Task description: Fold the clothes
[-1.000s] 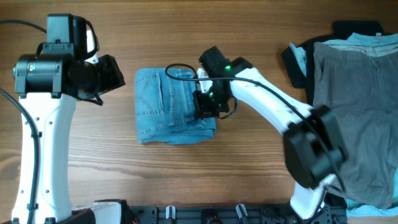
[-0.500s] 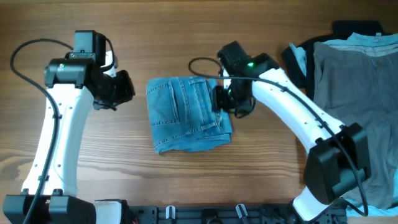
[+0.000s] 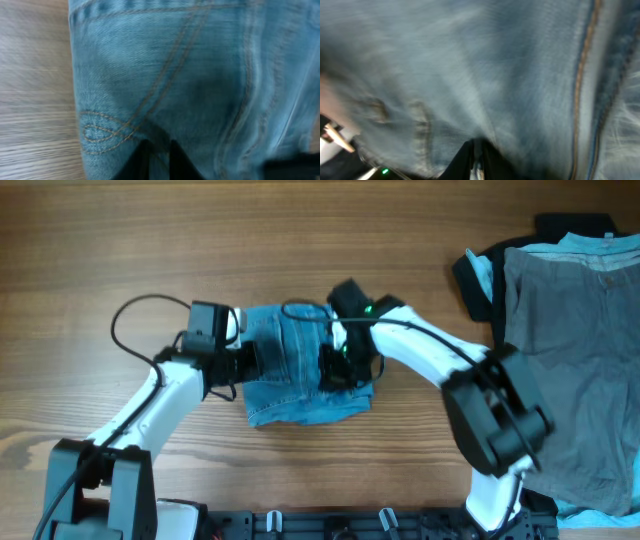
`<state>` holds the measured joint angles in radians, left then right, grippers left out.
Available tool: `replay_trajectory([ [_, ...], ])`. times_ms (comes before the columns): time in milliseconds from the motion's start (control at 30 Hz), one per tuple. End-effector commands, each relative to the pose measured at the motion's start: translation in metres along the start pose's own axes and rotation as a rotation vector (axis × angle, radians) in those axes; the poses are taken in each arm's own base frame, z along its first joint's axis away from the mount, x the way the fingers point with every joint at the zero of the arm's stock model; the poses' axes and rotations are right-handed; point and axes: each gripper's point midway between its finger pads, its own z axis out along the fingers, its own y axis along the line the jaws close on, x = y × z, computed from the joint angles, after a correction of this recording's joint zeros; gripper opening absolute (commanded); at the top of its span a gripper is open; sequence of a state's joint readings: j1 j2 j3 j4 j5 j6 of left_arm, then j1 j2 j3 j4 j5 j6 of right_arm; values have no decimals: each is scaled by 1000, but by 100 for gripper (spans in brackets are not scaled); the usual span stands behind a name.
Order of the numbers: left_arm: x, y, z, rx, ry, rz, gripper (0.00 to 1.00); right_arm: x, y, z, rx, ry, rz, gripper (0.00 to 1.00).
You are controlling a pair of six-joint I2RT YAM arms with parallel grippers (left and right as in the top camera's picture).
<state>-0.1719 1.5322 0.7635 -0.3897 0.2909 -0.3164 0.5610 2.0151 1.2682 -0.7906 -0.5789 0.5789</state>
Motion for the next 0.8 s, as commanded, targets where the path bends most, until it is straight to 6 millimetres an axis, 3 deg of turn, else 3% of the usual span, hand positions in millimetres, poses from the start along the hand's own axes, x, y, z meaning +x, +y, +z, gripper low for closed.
replay_trajectory([
  [0, 16, 10, 13, -7, 26, -13, 19, 23, -24, 31, -6, 134, 172, 12],
  [100, 5, 8, 9, 1, 0, -14, 18, 16, -19, 23, -31, 105, 121, 12],
  [167, -6, 5, -4, 1, -5, -33, 18, 10, -7, 6, -62, 59, 24, 14],
  [267, -18, -9, -39, 30, 29, -68, 20, 5, 19, -29, -107, -46, -204, 17],
  [367, -11, -31, -67, 82, 89, -78, 19, 3, 42, -74, -96, -211, -451, 20],
  [467, 14, -41, -71, 105, 179, -80, 11, -10, 41, -112, 12, -395, -484, 23],
  [600, 57, -31, -52, 52, 312, -173, 4, -20, 35, -150, 53, -551, -354, 25],
  [767, 110, 9, -14, -22, 363, -434, 4, -22, 32, -157, 14, -556, -287, 25],
])
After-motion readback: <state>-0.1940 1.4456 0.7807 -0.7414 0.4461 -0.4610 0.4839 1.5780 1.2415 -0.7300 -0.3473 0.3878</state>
